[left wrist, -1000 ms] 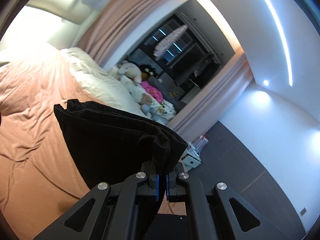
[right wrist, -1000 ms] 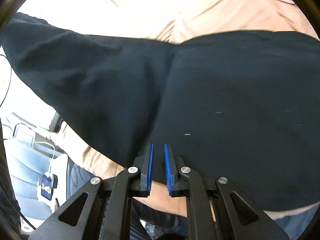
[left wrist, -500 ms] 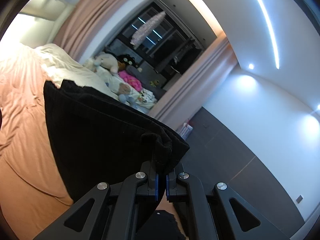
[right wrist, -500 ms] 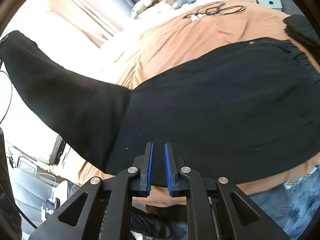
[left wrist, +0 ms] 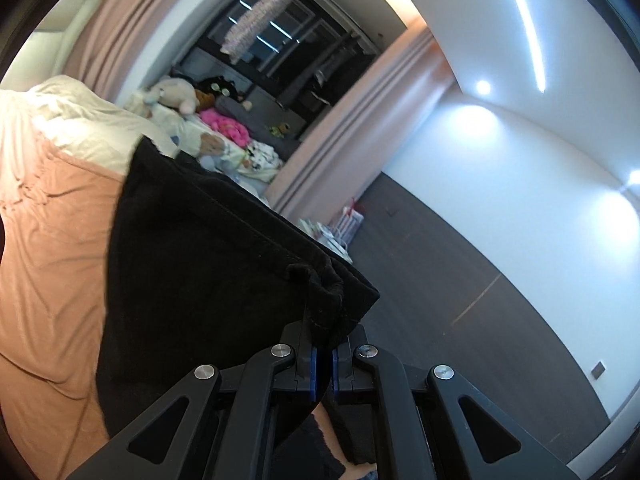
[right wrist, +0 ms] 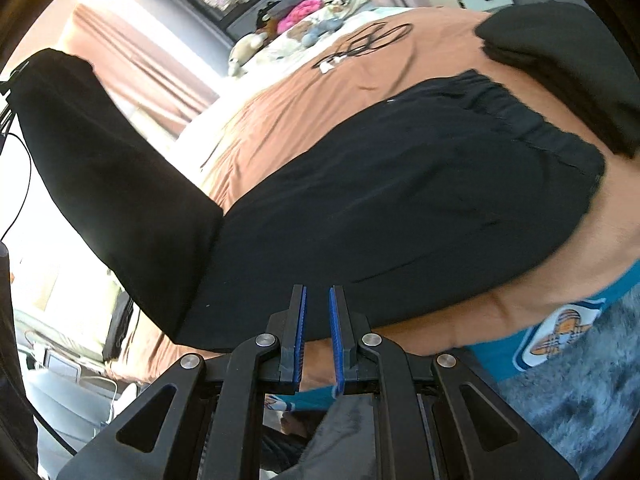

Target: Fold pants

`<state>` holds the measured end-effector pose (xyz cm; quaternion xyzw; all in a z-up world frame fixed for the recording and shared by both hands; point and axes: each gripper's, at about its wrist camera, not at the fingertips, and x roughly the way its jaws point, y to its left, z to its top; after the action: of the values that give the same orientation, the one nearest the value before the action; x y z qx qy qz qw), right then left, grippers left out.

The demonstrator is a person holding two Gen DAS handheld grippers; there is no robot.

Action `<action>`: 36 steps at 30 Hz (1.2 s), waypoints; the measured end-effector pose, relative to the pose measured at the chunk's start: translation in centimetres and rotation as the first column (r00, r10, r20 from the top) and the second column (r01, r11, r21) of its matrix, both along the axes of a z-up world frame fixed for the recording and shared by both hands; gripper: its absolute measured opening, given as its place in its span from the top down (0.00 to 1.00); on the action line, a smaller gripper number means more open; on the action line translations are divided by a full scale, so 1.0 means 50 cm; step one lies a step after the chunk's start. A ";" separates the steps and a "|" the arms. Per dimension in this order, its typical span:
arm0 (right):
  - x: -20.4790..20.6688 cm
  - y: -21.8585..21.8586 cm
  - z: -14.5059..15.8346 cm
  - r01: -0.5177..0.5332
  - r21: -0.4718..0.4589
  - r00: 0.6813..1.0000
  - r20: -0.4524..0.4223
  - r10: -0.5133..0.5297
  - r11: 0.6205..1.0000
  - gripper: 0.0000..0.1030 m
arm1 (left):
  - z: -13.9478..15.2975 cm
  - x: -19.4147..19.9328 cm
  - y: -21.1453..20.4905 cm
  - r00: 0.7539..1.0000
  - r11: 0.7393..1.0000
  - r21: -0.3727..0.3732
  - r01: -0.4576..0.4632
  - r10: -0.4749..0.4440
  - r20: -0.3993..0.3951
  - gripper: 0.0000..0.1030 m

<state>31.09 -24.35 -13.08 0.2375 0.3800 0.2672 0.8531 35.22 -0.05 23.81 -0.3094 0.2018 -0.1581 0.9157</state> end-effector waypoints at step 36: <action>-0.067 -0.182 -0.102 0.167 0.000 0.977 -0.134 -0.166 0.986 0.91 | -0.388 0.103 -0.144 0.940 0.991 -0.071 0.109 -0.126 -0.318 0.96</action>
<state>27.73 -33.47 -18.18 0.2907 0.4138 0.1805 0.8437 40.38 -7.26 4.41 -0.3423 0.3624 -0.1653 0.8510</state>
